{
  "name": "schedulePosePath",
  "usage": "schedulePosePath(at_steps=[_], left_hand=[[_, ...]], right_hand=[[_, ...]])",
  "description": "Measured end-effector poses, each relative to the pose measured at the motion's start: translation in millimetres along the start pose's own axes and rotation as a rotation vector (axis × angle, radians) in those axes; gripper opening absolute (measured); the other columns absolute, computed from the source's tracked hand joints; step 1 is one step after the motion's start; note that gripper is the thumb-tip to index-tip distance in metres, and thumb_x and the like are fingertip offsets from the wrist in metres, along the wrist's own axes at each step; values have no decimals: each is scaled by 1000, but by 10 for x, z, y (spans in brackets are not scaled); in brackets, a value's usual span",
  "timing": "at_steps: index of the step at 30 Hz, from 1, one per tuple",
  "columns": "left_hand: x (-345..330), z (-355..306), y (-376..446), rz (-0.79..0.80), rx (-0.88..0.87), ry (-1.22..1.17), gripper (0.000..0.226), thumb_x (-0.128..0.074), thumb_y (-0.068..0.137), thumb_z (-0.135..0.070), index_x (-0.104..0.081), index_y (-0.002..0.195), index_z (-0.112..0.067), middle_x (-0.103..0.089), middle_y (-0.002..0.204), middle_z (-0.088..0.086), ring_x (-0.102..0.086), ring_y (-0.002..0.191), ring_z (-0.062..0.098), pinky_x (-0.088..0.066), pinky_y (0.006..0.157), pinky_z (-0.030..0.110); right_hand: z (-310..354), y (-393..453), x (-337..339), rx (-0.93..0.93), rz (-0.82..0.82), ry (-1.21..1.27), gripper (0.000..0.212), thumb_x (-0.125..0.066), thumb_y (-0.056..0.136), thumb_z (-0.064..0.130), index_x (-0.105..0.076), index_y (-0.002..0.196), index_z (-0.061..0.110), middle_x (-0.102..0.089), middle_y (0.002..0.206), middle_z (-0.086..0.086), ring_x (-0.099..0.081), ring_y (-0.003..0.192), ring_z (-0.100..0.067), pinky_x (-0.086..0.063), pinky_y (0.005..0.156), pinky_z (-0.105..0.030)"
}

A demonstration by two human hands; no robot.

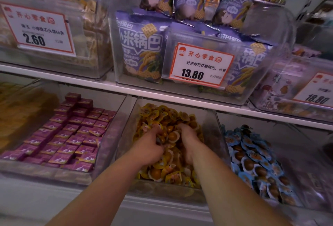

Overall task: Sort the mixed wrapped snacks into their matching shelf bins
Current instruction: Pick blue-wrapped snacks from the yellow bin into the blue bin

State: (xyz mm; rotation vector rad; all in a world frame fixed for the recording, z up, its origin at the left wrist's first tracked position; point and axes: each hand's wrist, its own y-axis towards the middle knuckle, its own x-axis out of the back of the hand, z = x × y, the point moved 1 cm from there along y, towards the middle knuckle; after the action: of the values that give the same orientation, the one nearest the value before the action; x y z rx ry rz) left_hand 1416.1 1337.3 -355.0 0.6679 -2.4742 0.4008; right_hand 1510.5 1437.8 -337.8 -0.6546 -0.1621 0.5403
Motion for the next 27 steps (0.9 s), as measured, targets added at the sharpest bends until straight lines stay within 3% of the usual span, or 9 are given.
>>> schedulePosePath(at_steps=[5, 7, 11, 13, 18, 21, 23, 25, 27], left_hand=[[36, -79, -73, -149, 14, -348, 38, -65, 81, 2, -66, 101, -30, -66, 90, -8, -63, 83, 7, -49, 64, 13], [94, -119, -103, -209, 56, -494, 39, -62, 80, 5, -70, 105, -25, -71, 90, 2, -67, 83, 14, -55, 69, 25], [261, -159, -235, -135, -26, -742, 44, -63, 78, 5, -71, 110, -24, -75, 94, 6, -71, 78, 13, -54, 63, 24], [298, -124, -293, -57, -90, -698, 53, -61, 77, 11, -69, 114, -26, -76, 100, 3, -72, 88, 13, -59, 70, 28], [259, 11, -336, -48, -123, -388, 64, -58, 82, 11, -58, 128, -33, -71, 107, -12, -68, 93, 2, -55, 73, 19], [205, 8, -324, -26, -108, -361, 66, -54, 84, 10, -50, 137, -29, -67, 100, -3, -65, 67, 2, -48, 53, 17], [198, 12, -283, -68, -117, -304, 65, -49, 88, 8, -47, 141, -28, -64, 103, -1, -62, 62, 7, -44, 48, 18], [201, 10, -252, -121, -138, -253, 60, -49, 93, 4, -44, 145, -27, -65, 108, -3, -61, 70, 8, -42, 50, 12], [211, 10, -243, -166, -157, -252, 57, -49, 95, 2, -44, 145, -25, -66, 111, -2, -62, 80, 8, -43, 54, 9]], right_hand=[[52, -17, -15, 17, 104, 237, 52, -46, 90, 49, -78, 96, 8, -73, 104, -23, -70, 99, -39, -53, 94, -49], [125, -16, -48, 58, 196, 306, 54, -43, 93, 49, -79, 84, 9, -73, 101, -22, -70, 90, -37, -53, 91, -48], [298, -197, 28, 140, 269, 312, 45, -44, 94, 42, -70, 108, 8, -68, 119, -23, -64, 102, -37, -50, 91, -45], [294, -286, 135, 164, 272, 275, 38, -46, 95, 39, -69, 101, 10, -71, 108, -21, -65, 96, -35, -51, 87, -42], [129, -449, 342, 297, -2, -171, 28, -60, 92, 34, -74, 90, 10, -75, 85, -14, -71, 81, -26, -57, 79, -34], [69, -506, 421, 500, -106, -727, 23, -58, 90, 30, -61, 70, 18, -62, 66, -1, -60, 68, -19, -46, 62, -29], [17, -529, 397, 653, -151, -1075, 18, -57, 87, 36, -65, 90, 20, -64, 91, -1, -60, 91, -23, -51, 77, -34], [-17, -574, 325, 761, -110, -1234, 45, -58, 85, 46, -58, 128, 30, -55, 123, -2, -51, 117, -24, -49, 96, -39], [-79, -585, 236, 711, 68, -1288, 60, -61, 81, 56, -50, 135, 35, -50, 125, 2, -51, 117, -20, -49, 93, -35]])
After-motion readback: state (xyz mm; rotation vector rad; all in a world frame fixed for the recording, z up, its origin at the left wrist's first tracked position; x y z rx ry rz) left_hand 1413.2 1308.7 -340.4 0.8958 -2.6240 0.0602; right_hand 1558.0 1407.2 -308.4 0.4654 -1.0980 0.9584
